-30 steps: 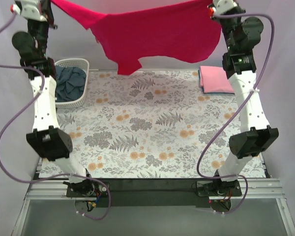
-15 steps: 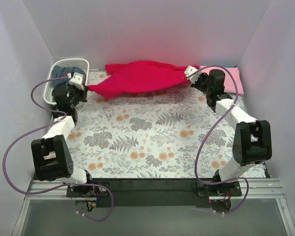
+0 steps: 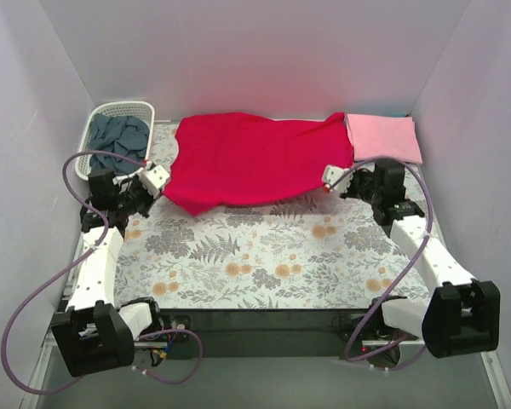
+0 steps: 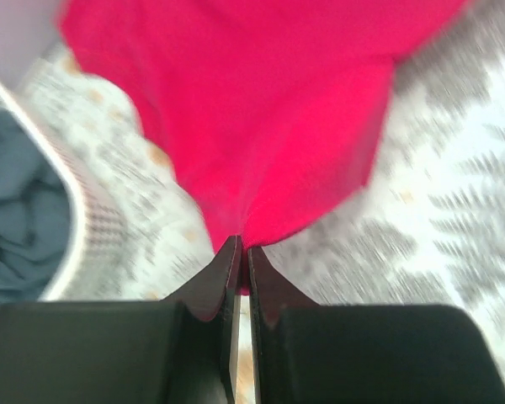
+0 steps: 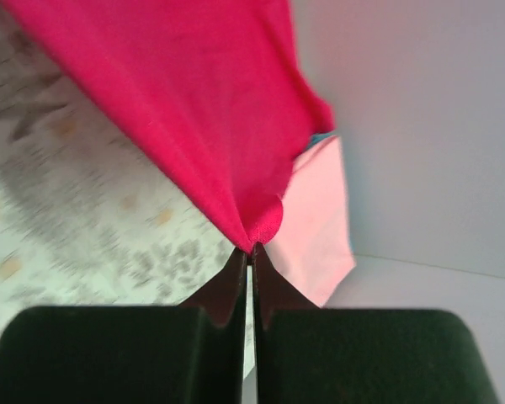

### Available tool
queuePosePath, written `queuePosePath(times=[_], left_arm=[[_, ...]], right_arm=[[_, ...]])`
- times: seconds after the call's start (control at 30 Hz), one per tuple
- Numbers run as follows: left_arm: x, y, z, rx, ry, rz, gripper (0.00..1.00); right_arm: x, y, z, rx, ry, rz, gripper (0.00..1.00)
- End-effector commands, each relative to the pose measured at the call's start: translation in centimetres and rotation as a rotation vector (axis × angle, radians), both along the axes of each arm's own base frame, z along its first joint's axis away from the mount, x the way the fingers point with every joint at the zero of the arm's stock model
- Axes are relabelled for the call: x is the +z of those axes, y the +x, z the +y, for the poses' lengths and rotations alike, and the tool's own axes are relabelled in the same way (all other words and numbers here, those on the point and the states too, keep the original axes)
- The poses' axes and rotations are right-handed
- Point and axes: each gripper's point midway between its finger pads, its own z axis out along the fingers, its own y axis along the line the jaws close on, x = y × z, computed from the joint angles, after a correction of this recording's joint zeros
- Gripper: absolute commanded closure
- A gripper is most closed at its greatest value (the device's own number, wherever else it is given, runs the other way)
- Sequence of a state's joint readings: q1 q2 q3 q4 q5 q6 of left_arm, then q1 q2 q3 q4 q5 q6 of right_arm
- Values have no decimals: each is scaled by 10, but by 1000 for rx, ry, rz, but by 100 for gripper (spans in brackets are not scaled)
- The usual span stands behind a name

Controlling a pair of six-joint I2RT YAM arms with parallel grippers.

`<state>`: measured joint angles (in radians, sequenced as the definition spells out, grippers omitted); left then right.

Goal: Fold and stack the t-shirts
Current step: Flatten the tshirt out, then fold the tshirt

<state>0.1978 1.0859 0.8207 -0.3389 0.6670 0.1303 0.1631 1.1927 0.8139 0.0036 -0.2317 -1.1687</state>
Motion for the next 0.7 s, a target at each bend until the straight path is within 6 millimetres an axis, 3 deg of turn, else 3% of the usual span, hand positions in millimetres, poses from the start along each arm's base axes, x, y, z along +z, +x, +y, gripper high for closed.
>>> queuePosePath(times=[0.0, 0.13, 0.2, 0.33, 0.37, 0.47, 0.67], left_arm=[[-48, -77, -9, -179, 135, 253, 100], [-73, -128, -13, -215, 164, 370, 100], [-80, -139, -10, -205, 193, 372, 100], [-99, -174, -2, -196, 255, 465, 100], [-101, -181, -2, -202, 262, 485, 100], [-104, -202, -4, -228, 270, 541, 100], [-79, -216, -7, -242, 272, 549, 100]], right_arm=[[-42, -47, -7, 80, -119, 134, 99], [-73, -88, -17, 82, -162, 254, 99], [-81, -102, -22, 75, -174, 275, 99], [-118, -135, -38, 57, -245, 360, 99], [-117, -138, -39, 54, -251, 351, 99], [-127, -156, -41, 63, -252, 398, 99], [-121, -181, -47, 47, -251, 436, 99]])
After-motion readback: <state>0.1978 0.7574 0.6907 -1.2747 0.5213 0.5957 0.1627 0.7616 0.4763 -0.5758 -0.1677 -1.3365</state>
